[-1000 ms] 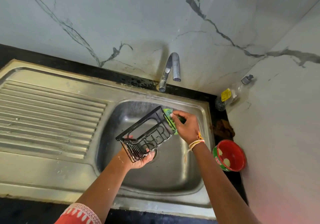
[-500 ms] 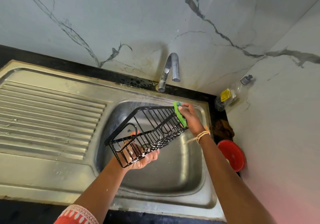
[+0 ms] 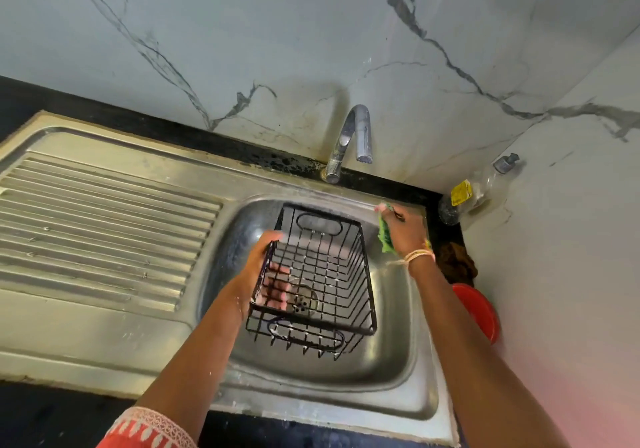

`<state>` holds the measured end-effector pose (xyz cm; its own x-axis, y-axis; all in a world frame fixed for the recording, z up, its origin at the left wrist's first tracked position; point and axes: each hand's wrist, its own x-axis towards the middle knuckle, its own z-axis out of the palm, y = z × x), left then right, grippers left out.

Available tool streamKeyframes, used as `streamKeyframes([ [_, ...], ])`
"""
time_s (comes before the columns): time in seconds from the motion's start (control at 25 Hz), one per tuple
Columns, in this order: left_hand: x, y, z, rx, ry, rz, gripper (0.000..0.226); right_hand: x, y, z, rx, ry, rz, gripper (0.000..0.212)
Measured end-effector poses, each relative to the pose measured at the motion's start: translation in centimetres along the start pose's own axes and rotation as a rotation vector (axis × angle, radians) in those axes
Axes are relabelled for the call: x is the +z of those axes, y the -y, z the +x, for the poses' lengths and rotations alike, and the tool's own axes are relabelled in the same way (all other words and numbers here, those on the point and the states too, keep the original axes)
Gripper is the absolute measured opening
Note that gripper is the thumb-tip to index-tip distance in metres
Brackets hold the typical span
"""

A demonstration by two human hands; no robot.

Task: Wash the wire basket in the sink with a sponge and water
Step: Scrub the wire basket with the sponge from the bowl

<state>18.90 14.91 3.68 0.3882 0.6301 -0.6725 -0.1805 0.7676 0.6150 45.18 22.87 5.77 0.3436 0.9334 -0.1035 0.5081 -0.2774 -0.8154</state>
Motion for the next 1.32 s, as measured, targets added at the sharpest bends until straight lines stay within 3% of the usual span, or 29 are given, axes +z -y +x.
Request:
streamKeyframes([
  [0.12, 0.0, -0.9, 0.8, 0.094, -0.127, 0.129, 0.053, 0.2, 1.3, -2.3, -0.124, 0.427, -0.19, 0.022],
  [0.24, 1.2, -1.7, 0.4, 0.242, -0.296, 0.241, 0.058, 1.9, 1.6, -6.1, -0.283, 0.668, -0.577, 0.04],
  [0.36, 1.7, -2.1, 0.9, 0.278, -0.52, 0.341, 0.094, 3.5, 0.1, -9.8, -0.476, 0.86, -0.825, 0.027],
  [0.44, 1.5, -2.2, 1.0, 0.292, -0.576, 0.406, 0.1, 4.6, -0.6, -10.9, -0.661, 0.908, -0.922, 0.021],
  [0.64, 0.9, -3.3, 0.6, 0.458, -0.659, 0.525, 0.075, 6.9, -0.1, -7.9, -0.985, 0.761, -1.124, 0.026],
  [0.8, -0.4, -4.4, 0.4, 0.5, -0.669, 0.53, 0.059, 8.9, 1.9, -5.9, -0.969, 0.687, -1.111, 0.023],
  [0.88, -0.2, -3.8, 0.8, 0.428, -0.581, 0.585, 0.071, 9.1, 2.5, -3.9, -0.972, 0.545, -1.206, 0.021],
  [0.96, 0.8, -2.5, 1.4, 0.358, -0.481, 0.635, 0.097, 8.6, 2.7, -1.8, -0.935, 0.379, -1.3, 0.023],
  [1.04, 1.6, -1.7, 1.8, 0.331, -0.524, 0.672, 0.115, 7.8, 2.2, -1.7, -0.81, 0.294, -1.316, 0.028],
  [1.12, 1.9, -1.7, 2.0, 0.299, -0.548, 0.712, 0.118, 7.6, 1.5, -3.3, -0.66, 0.262, -1.3, 0.028],
  [1.2, 2.2, -1.3, 1.9, 0.31, -0.546, 0.71, 0.112, 8.0, 0.8, -5.9, -0.479, 0.293, -1.263, 0.027],
  [1.32, 2.5, -0.8, 1.4, 0.385, -0.649, 0.572, 0.104, 8.4, -0.1, -10.2, -0.254, 0.679, -1.067, 0.023],
])
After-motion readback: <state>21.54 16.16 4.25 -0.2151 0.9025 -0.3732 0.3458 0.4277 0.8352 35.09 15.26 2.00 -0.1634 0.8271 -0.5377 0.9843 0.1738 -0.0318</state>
